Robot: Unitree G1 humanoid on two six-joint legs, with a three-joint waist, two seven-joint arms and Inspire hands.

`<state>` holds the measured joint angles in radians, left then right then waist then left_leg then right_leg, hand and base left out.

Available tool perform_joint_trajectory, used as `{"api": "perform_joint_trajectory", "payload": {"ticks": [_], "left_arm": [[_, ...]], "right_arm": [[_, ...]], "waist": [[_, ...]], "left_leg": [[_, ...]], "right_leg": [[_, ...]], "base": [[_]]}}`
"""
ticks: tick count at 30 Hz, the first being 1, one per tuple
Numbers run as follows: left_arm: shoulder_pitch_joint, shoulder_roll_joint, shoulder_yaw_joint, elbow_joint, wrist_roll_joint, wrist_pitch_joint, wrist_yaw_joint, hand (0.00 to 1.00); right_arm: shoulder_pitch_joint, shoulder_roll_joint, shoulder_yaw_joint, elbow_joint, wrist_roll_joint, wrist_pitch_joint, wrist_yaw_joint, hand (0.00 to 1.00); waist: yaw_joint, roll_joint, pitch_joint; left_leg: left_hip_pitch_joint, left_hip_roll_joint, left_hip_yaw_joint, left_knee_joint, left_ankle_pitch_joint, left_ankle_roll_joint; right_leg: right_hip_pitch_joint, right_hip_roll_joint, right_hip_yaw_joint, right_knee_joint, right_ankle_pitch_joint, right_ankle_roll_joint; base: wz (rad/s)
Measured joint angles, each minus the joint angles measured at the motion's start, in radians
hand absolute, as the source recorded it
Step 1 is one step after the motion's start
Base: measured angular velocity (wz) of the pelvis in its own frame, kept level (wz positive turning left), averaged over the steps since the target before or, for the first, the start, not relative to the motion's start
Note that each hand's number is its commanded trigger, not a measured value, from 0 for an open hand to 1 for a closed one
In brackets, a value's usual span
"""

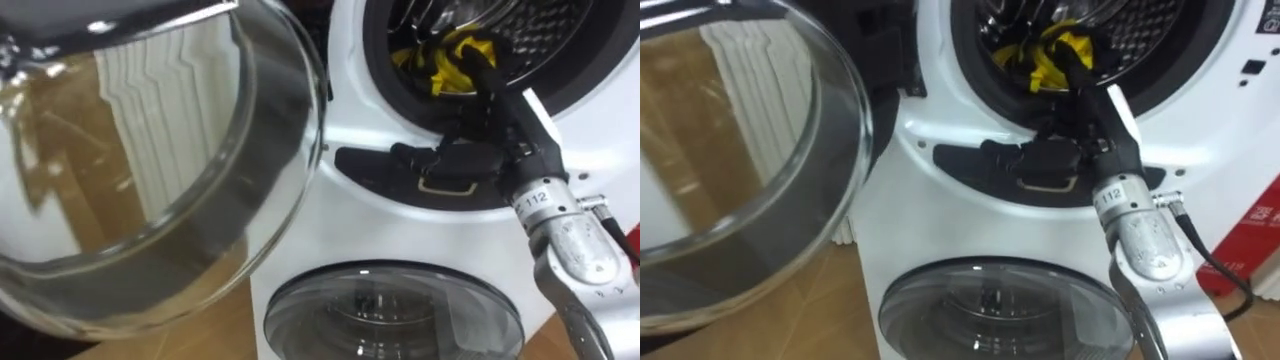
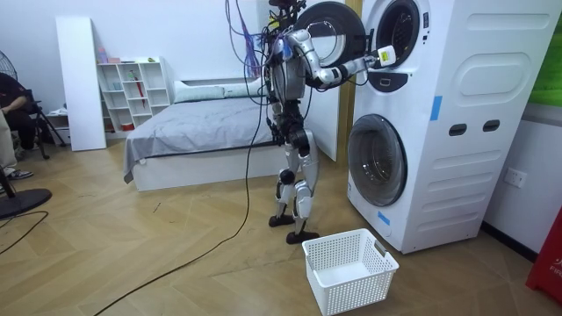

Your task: Pick clothes from washing machine

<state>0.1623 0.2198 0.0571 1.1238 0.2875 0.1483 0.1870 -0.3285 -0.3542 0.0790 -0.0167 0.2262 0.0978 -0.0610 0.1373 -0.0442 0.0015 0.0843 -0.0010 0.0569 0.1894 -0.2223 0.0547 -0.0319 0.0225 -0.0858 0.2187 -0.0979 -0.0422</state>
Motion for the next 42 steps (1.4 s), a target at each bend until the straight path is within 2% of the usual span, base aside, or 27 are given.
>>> {"api": "perform_joint_trajectory", "payload": {"ticks": [6,11,13,18,19,22,24,32,36,42], "left_arm": [[-0.009,-0.008,0.000,-0.005,0.000,-0.004,0.000,0.00],[-0.014,-0.010,0.000,-0.012,-0.002,-0.004,0.000,0.00],[-0.016,-0.011,0.001,-0.013,-0.001,-0.005,0.000,0.00],[-0.011,-0.014,0.000,-0.014,-0.001,-0.007,0.000,0.00],[-0.006,-0.015,0.001,-0.014,-0.001,-0.009,0.000,0.00],[0.019,-0.016,0.013,-0.016,0.001,-0.016,0.000,0.00],[0.031,-0.017,0.021,-0.016,0.001,-0.018,0.001,0.00],[0.060,-0.020,0.024,-0.016,0.002,-0.030,0.007,0.00],[0.060,-0.021,0.026,-0.016,0.013,-0.032,0.011,0.00],[0.048,-0.022,0.026,-0.019,0.011,-0.023,0.010,0.00]], "right_arm": [[-0.004,0.000,-0.002,-0.073,-0.009,-0.007,-0.004,0.00],[-0.006,-0.005,-0.027,-0.122,0.001,-0.013,-0.012,0.00],[-0.006,-0.010,-0.030,-0.130,0.017,-0.013,-0.014,0.00],[-0.006,-0.011,-0.037,-0.153,0.035,-0.013,-0.036,0.00],[-0.006,-0.011,-0.045,-0.157,0.039,-0.013,-0.036,0.00],[-0.006,-0.011,-0.085,-0.167,0.043,-0.013,-0.037,0.00],[-0.006,-0.013,-0.115,-0.188,0.044,-0.013,-0.039,0.00],[-0.002,-0.017,-0.142,-0.231,0.043,-0.014,-0.038,0.00],[-0.002,-0.017,-0.143,-0.231,0.033,-0.014,-0.038,0.00],[-0.013,-0.019,-0.142,-0.222,-0.001,-0.012,-0.041,0.00]], "waist": [[-0.010,0.009,0.0039],[-0.030,0.016,-0.0013],[-0.033,0.016,-0.0015],[-0.060,0.015,-0.0021],[-0.071,0.013,-0.0033],[-0.081,0.003,-0.0098],[-0.084,0.001,-0.0114],[-0.094,0.002,-0.0082],[-0.095,-0.009,0.0014],[-0.079,-0.021,-0.0014]], "left_leg": [[-0.004,0.010,0.008,-0.001,-0.001,-0.016],[-0.002,0.015,0.012,-0.005,-0.001,-0.019],[-0.001,0.025,0.022,-0.005,-0.003,-0.022],[0.013,0.026,0.026,-0.018,-0.003,-0.022],[0.014,0.026,0.026,-0.023,-0.003,-0.022],[0.015,0.026,0.031,-0.027,-0.004,-0.023],[0.019,0.026,0.034,-0.028,-0.004,-0.023],[0.034,0.027,0.038,-0.037,-0.004,-0.023],[0.039,0.024,0.037,-0.037,-0.005,-0.024],[0.030,0.025,0.035,-0.037,-0.008,-0.027]], "right_leg": [[0.004,0.018,0.004,-0.024,0.009,-0.013],[0.005,0.026,0.007,-0.043,0.011,-0.016],[0.004,0.030,0.016,-0.045,0.011,-0.017],[0.010,0.032,0.021,-0.048,0.011,-0.017],[0.012,0.032,0.024,-0.048,0.010,-0.017],[0.013,0.033,0.029,-0.048,0.010,-0.017],[0.015,0.034,0.029,-0.049,0.010,-0.017],[0.025,0.036,0.031,-0.051,0.008,-0.016],[0.030,0.037,0.031,-0.051,0.006,-0.018],[0.022,0.040,0.030,-0.051,0.002,-0.020]], "base": [[-0.03],[-0.02],[-0.12],[-0.04],[0.00],[-0.01],[-0.05],[-0.01],[0.00],[0.00]]}}
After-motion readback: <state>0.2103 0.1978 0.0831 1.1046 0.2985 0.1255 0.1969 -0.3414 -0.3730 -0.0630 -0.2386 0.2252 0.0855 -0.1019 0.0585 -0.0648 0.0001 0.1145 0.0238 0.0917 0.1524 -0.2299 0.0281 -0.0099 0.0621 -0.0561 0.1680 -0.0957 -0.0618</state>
